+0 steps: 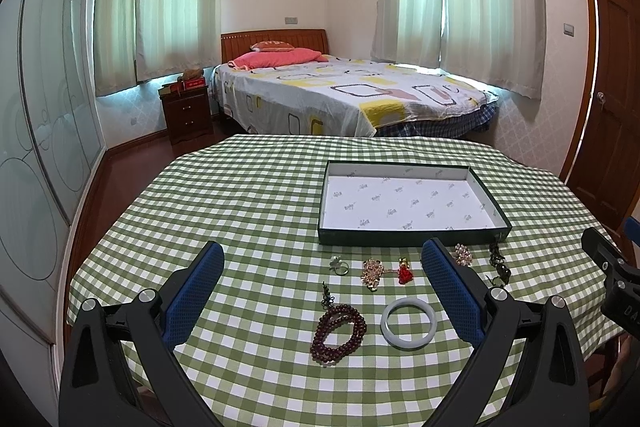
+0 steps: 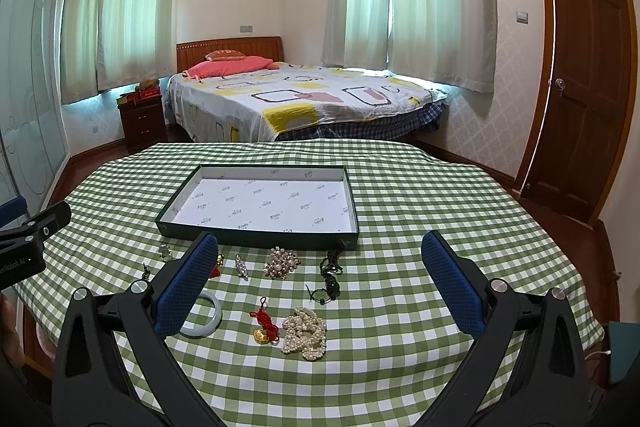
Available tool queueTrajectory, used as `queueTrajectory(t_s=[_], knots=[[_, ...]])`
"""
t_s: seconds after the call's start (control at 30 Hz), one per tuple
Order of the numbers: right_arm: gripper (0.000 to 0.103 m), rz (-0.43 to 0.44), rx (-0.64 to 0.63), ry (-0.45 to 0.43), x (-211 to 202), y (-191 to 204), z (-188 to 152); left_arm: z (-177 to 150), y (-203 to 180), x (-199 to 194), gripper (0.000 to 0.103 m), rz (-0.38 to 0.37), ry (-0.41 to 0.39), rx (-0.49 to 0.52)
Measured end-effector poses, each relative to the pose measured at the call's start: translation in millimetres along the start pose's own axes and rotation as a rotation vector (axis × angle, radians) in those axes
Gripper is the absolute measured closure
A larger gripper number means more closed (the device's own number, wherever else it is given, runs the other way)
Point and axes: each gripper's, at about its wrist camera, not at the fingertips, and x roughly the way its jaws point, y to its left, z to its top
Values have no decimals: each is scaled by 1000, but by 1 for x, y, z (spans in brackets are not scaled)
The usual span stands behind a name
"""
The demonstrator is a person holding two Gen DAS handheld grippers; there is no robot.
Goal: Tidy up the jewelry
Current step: 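Grasp the dark red bead bracelet with the left tool while the right tool reaches the pearl strand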
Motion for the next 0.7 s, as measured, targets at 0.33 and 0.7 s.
queueTrajectory(t_s=[0.33,0.7], knots=[[4,4,-16,42,44,-9,-32,-27,9,52,7,-11,129,4],[4,58,45,223,101,-23,-71,-72,9,124,7,-71,366,-16]])
